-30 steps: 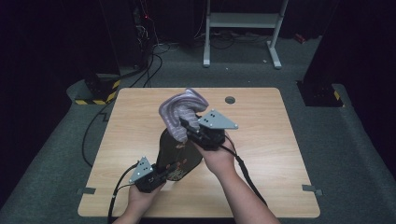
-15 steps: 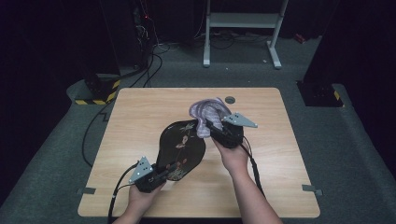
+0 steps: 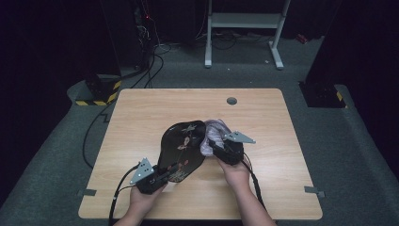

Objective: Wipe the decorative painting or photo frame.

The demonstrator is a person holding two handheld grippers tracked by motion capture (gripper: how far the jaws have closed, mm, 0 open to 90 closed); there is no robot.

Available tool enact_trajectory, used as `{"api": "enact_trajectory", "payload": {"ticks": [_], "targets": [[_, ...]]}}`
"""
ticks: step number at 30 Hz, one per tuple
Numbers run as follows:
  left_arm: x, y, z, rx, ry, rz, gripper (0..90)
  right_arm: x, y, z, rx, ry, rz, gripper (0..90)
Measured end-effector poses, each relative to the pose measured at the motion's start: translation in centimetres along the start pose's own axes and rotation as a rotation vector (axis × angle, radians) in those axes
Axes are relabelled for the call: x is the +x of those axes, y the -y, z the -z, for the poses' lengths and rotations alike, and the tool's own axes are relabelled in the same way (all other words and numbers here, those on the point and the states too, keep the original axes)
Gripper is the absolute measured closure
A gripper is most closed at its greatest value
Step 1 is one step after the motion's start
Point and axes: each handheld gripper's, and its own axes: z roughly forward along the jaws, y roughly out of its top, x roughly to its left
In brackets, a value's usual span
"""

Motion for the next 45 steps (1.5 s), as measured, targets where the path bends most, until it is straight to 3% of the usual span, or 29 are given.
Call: {"api": "enact_trajectory", "payload": {"ticks": [16,24,28,35,45], "targets": [[0.0,0.0,0.0,0.002,0.001,0.007,79.4,1.1,-5.3,2.6,-0.146,-0.017,0.059,66.5],[0.0,0.0,-0.1,0.001,0.002,0.006,79.5,2.8,-7.6,3.9,-0.206,-0.064,0.116,66.4],[0.0,0.0,-0.1,0.001,0.001,0.006,79.4,2.6,-7.1,3.3,-0.182,-0.053,0.116,66.5],[0.0,0.0,-0.1,0.001,-0.001,0.004,79.3,1.3,-4.6,2.2,-0.126,-0.051,0.07,66.7],[0.0,0.0,-0.1,0.002,-0.005,0.006,78.7,0.5,0.1,0.2,0.014,-0.055,0.041,66.8]]}}
